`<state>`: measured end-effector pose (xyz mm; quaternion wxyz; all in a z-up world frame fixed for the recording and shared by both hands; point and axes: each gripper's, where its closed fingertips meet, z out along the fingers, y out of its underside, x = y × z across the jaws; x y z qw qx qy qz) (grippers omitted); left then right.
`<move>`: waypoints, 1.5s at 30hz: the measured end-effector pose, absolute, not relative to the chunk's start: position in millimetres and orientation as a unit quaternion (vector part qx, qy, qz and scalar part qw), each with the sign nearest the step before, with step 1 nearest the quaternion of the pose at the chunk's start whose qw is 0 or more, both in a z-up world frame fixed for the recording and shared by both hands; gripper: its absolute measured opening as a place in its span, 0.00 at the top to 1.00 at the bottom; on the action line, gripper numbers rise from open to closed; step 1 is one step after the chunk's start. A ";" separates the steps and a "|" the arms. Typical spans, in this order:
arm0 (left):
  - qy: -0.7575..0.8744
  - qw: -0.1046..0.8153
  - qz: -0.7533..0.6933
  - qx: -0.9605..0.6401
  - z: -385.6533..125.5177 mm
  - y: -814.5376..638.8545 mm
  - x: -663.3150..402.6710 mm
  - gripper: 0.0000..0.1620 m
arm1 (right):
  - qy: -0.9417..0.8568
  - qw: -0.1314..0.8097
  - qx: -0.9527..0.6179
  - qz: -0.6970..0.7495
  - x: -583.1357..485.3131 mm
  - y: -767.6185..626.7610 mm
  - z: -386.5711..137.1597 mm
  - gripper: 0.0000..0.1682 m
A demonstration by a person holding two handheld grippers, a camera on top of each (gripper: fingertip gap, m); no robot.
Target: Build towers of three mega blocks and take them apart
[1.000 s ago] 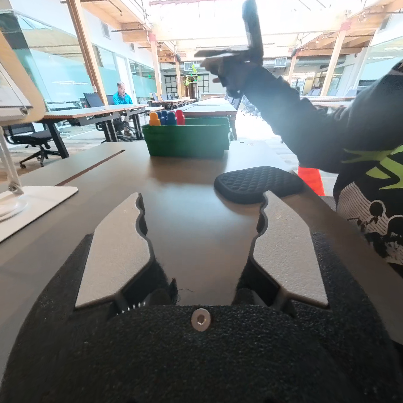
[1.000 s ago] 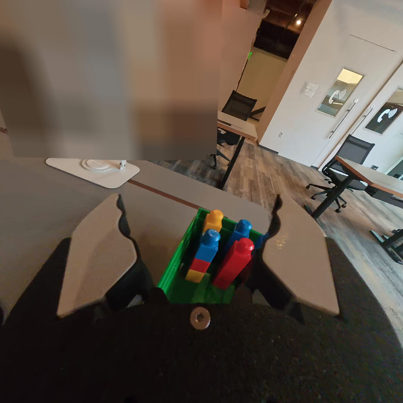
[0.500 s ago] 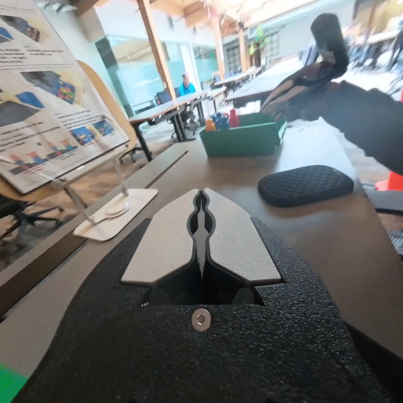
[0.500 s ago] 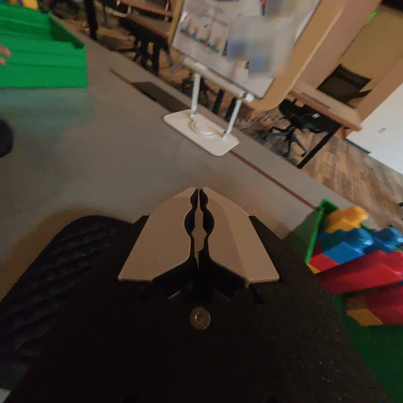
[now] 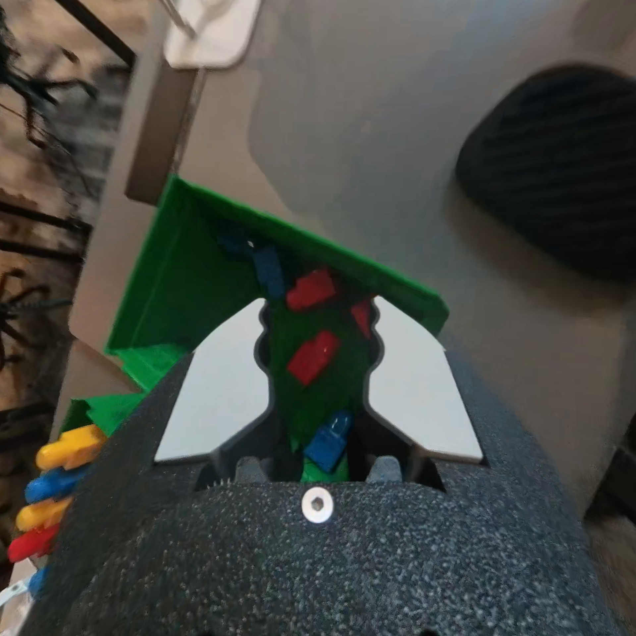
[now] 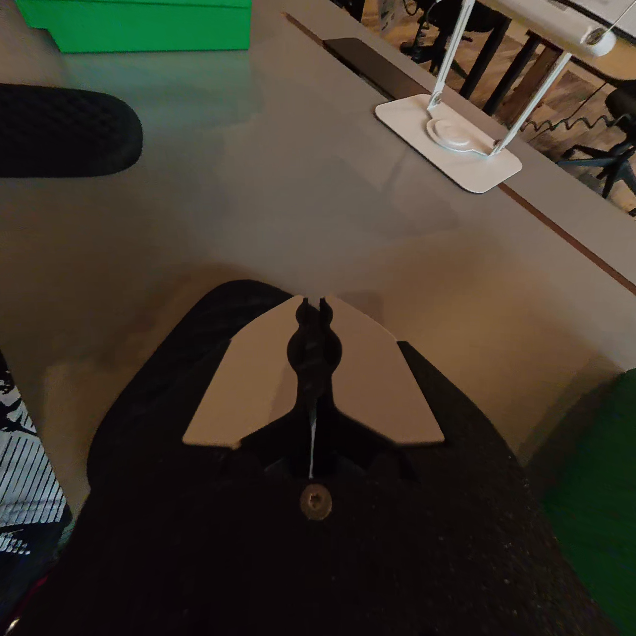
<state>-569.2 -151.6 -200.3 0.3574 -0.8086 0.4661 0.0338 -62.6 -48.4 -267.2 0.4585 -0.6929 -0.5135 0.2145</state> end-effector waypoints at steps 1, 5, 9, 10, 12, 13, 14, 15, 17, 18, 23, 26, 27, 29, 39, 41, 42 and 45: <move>0.472 0.332 0.032 -0.816 -210.6 -152.6 -578.6 0.62 | -0.515 0.456 -0.693 0.216 -62.6 -50.2 -268.3 0.96; 0.501 0.208 0.039 -0.839 -254.5 -156.0 -611.7 0.50 | -0.519 0.448 -0.693 0.224 -61.3 -57.2 -270.6 0.92; 0.556 0.084 0.083 -0.823 -289.1 -152.5 -642.0 0.47 | -0.523 0.439 -0.698 0.214 -56.1 -61.0 -274.0 0.91; 0.570 0.065 0.093 -0.813 -294.8 -149.4 -647.0 0.47 | -0.522 0.438 -0.700 0.214 -55.0 -62.2 -274.6 0.91; 0.597 0.041 0.106 -0.795 -303.5 -142.6 -652.8 0.49 | -0.520 0.437 -0.701 0.216 -53.7 -64.3 -275.1 0.90; 0.605 0.034 0.108 -0.788 -307.1 -138.9 -653.9 0.50 | -0.518 0.439 -0.701 0.218 -53.1 -65.0 -275.1 0.90; 0.612 0.031 0.106 -0.783 -310.8 -135.9 -653.4 0.51 | -0.515 0.440 -0.702 0.219 -52.3 -65.3 -275.1 0.90; 0.618 0.027 0.101 -0.779 -315.1 -134.1 -652.2 0.52 | -0.513 0.441 -0.703 0.219 -51.4 -65.6 -275.2 0.90; 0.627 0.013 0.100 -0.773 -324.8 -133.2 -653.6 0.53 | -0.510 0.441 -0.705 0.220 -49.5 -66.1 -275.2 0.90; 0.629 0.006 0.102 -0.770 -329.9 -133.0 -655.5 0.53 | -0.508 0.443 -0.704 0.222 -48.8 -66.6 -274.8 0.90; 0.634 -0.002 0.097 -0.768 -352.0 -136.8 -661.0 0.62 | -0.506 0.442 -0.705 0.227 -47.1 -67.4 -273.9 0.90; 0.630 0.026 0.085 -0.772 -352.5 -136.4 -656.8 0.77 | -0.509 0.436 -0.708 0.221 -46.4 -67.9 -275.6 0.90; 0.626 0.035 0.079 -0.775 -351.9 -137.4 -655.1 0.77 | -0.509 0.434 -0.710 0.222 -46.5 -68.4 -276.0 0.89; 0.610 0.054 0.081 -0.786 -348.2 -137.4 -655.1 0.77 | -0.509 0.429 -0.713 0.221 -46.3 -69.2 -277.0 0.89; 0.414 0.437 0.049 -0.797 -235.0 -92.9 -594.8 0.78 | -0.542 0.421 -0.693 0.220 -58.8 -71.9 -269.7 0.89; 0.384 0.500 0.009 -0.776 -211.0 -91.1 -565.4 0.78 | -0.555 0.420 -0.684 0.219 -64.9 -71.9 -264.6 0.89; 0.372 0.528 -0.021 -0.763 -199.7 -91.7 -547.5 0.78 | -0.563 0.419 -0.678 0.219 -68.7 -72.2 -261.1 0.89; 0.355 0.586 -0.098 -0.722 -176.1 -94.6 -495.9 0.78 | -0.589 0.421 -0.653 0.221 -84.1 -73.8 -246.2 0.88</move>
